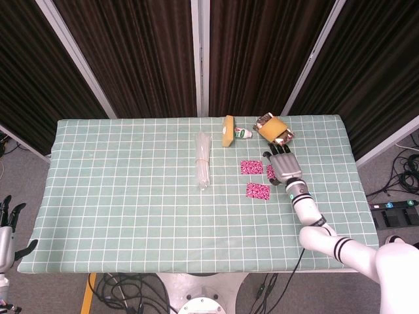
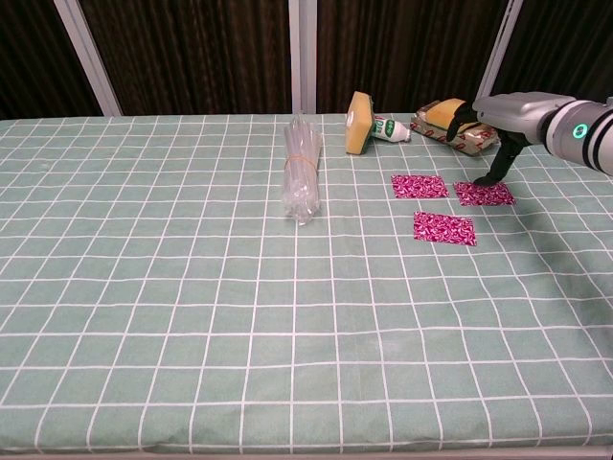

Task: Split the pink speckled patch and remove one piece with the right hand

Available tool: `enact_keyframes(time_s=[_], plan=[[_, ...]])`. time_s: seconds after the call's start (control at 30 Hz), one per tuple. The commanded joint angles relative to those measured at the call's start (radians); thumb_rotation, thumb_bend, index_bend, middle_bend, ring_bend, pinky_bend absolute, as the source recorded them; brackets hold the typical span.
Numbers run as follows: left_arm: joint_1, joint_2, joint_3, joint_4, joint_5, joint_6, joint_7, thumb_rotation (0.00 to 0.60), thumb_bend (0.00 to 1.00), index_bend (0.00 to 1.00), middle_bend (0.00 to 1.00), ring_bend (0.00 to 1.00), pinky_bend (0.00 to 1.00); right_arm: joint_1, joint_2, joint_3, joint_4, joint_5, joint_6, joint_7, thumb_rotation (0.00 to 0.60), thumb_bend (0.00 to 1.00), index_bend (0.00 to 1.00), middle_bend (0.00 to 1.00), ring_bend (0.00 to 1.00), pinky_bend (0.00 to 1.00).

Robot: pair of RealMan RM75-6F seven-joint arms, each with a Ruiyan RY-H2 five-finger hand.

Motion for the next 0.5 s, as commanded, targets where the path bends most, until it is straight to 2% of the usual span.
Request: enact_keyframes(time_s=[0.03, 0.5], plan=[[0.002, 0.002, 0.0, -0.003, -0.002, 0.003, 0.003, 0.6, 0.2, 0.22, 0.09, 0.09, 0.13, 0.046, -0.06, 0.013, 0.088, 0.051, -0.049, -0.036, 0.598, 0.13, 0.24, 0.03, 0.0, 0.0], [0.011, 0.006, 0.001, -0.005, -0.016, 0.002, 0.003, 0.6, 0.2, 0.22, 0.09, 0.09, 0.13, 0.133, -0.234, 0.035, 0.35, 0.143, -0.152, -0.076, 0.599, 0.13, 0.29, 0.05, 0.0, 0.0]])
